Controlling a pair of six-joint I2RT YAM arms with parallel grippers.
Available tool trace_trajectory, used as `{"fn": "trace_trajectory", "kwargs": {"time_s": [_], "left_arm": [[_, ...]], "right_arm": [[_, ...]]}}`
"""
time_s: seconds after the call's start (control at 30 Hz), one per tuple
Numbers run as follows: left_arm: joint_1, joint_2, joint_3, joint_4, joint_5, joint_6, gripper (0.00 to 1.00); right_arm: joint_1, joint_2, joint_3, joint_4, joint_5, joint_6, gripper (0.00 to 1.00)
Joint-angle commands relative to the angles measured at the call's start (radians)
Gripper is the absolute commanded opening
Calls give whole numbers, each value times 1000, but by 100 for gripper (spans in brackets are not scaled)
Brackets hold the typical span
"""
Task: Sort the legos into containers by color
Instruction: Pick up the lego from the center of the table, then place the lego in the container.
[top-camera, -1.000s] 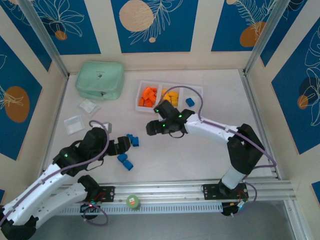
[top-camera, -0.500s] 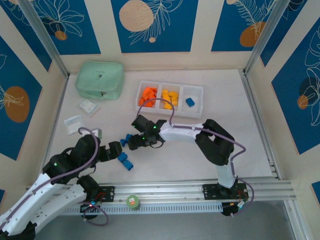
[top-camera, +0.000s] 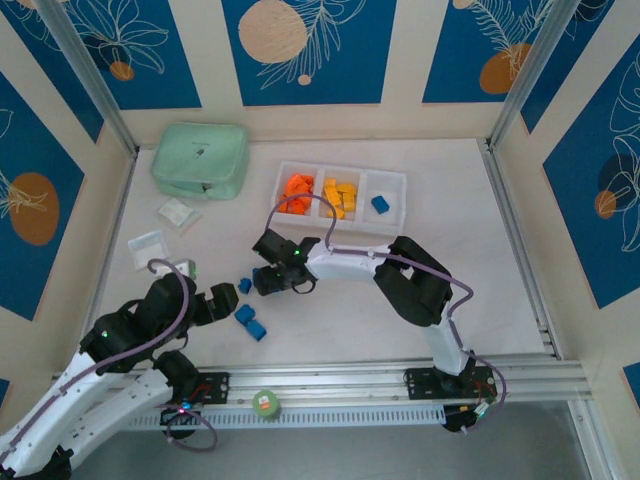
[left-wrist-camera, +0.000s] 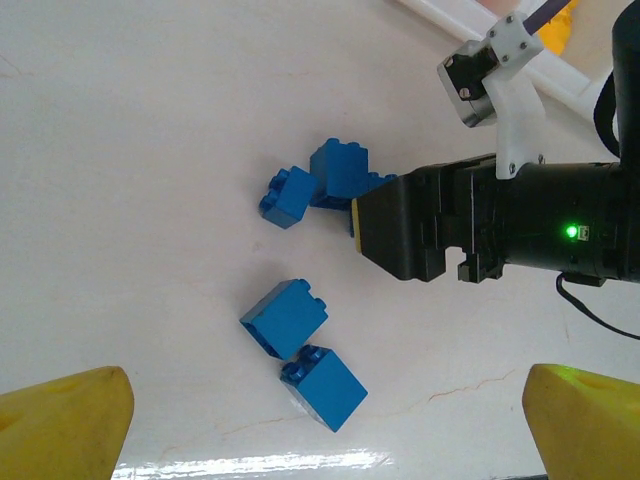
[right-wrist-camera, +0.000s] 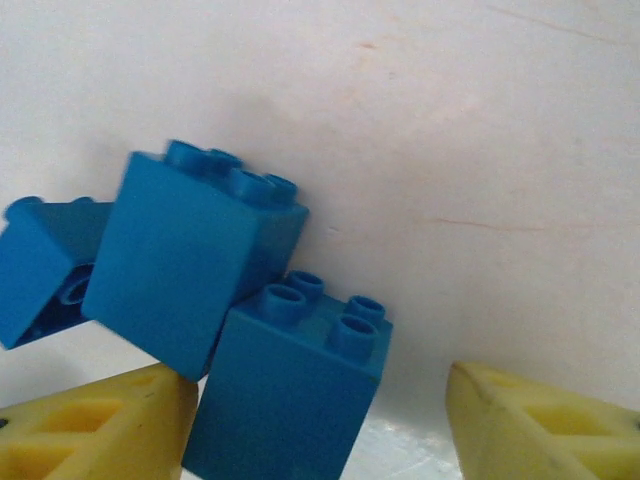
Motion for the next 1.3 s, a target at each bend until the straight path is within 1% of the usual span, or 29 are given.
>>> {"fn": "trace_trajectory", "kwargs": {"time_s": [0.0,0.1,0.17,0.3,0.37,0.57,0.73,0.9,1.0,1.13,1.27], "left_arm": [[6,0,-3,-5,-17,-6,99],[6,1,-8,3,-16,-6,99],[6,1,-15,14,-12,-7,99],[6,4,-16,23,-7,-6,99],[6,7,-12,22,-7,-3,99],[6,26,7,35,8,6,99],[6,58,23,78,34,24,99],[6,126,34,179,90,50,99],[6,184,31,266,129,71,99],[6,272,31,383,168,96,99],[9,360,48,467,195,117,99]], "right_arm": [[6,7,22,-56,56,-12,61],[14,-2,17,-49,62,-26,55],[16,3,18,-26,33,-56,50],[17,18,52,-57,54,-67,43],[17,10,52,-63,68,-70,38],[-3,-64,-3,-41,41,-57,31],[-42,-178,-86,-28,27,-40,29],[-119,-330,-193,-31,14,-23,28],[-192,-429,-244,-49,8,-26,27],[-328,-513,-262,-96,18,-47,28],[-479,-518,-234,-111,45,-87,28]]}}
